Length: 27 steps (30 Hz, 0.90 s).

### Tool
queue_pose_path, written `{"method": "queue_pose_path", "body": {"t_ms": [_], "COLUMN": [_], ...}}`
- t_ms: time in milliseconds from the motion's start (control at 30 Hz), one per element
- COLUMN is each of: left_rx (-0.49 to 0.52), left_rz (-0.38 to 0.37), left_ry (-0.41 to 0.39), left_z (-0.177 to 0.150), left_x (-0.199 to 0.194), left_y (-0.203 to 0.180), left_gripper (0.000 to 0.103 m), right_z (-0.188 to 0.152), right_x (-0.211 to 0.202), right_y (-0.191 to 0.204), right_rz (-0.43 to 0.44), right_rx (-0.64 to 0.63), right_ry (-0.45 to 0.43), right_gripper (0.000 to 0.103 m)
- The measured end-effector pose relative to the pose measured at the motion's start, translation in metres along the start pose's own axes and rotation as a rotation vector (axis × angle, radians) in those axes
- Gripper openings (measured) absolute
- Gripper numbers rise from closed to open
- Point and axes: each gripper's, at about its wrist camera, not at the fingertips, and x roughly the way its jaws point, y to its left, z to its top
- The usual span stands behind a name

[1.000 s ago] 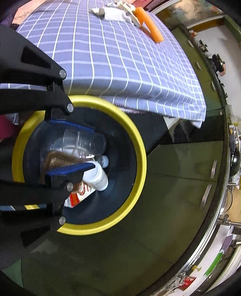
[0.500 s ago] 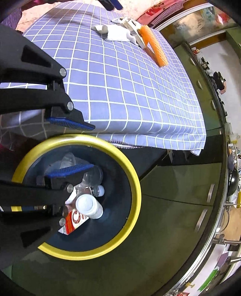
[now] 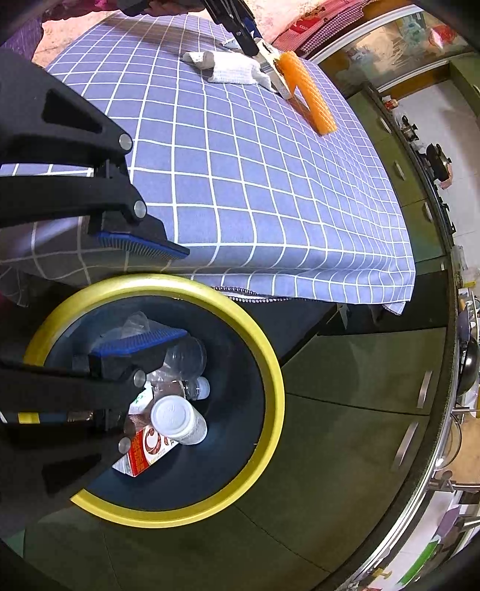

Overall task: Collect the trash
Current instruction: 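Grasp the cartoon-printed cardboard snack box with the left tool, then carry the snack box over the bin and open the left tool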

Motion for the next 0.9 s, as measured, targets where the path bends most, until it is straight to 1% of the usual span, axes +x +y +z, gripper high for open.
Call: {"method": "queue_pose_path", "body": {"t_ms": [167, 300, 467, 500, 533, 700, 767, 900], "left_rx": [-0.007, -0.013, 0.012, 0.019, 0.026, 0.045, 0.04, 0.055], "left_rz": [-0.004, -0.014, 0.005, 0.007, 0.011, 0.03, 0.026, 0.044], "left_ry": [0.002, -0.01, -0.02, -0.019, -0.015, -0.02, -0.03, -0.066], "left_z": [0.004, 0.006, 0.008, 0.008, 0.009, 0.01, 0.01, 0.005], "left_x": [0.002, -0.002, -0.003, -0.002, 0.0, 0.003, -0.002, -0.023], "left_y": [0.002, 0.003, -0.001, -0.003, -0.004, -0.008, -0.007, -0.009], "left_gripper": [0.062, 0.062, 0.062, 0.062, 0.058, 0.058, 0.058, 0.058], "right_z": [0.001, 0.0, 0.0, 0.0, 0.0, 0.0, -0.001, -0.001], "right_x": [0.0, 0.001, 0.001, 0.001, 0.001, 0.001, 0.0, -0.001], "right_y": [0.001, 0.001, 0.001, 0.001, 0.001, 0.0, -0.001, -0.003], "right_rz": [-0.002, 0.003, 0.003, 0.003, 0.005, 0.013, 0.018, 0.03], "right_rx": [-0.003, -0.001, 0.0, -0.001, 0.0, 0.003, 0.005, 0.008], "right_ry": [0.001, 0.004, 0.004, 0.005, 0.005, 0.006, 0.005, 0.003], "right_gripper": [0.037, 0.037, 0.037, 0.037, 0.037, 0.037, 0.037, 0.037]}}
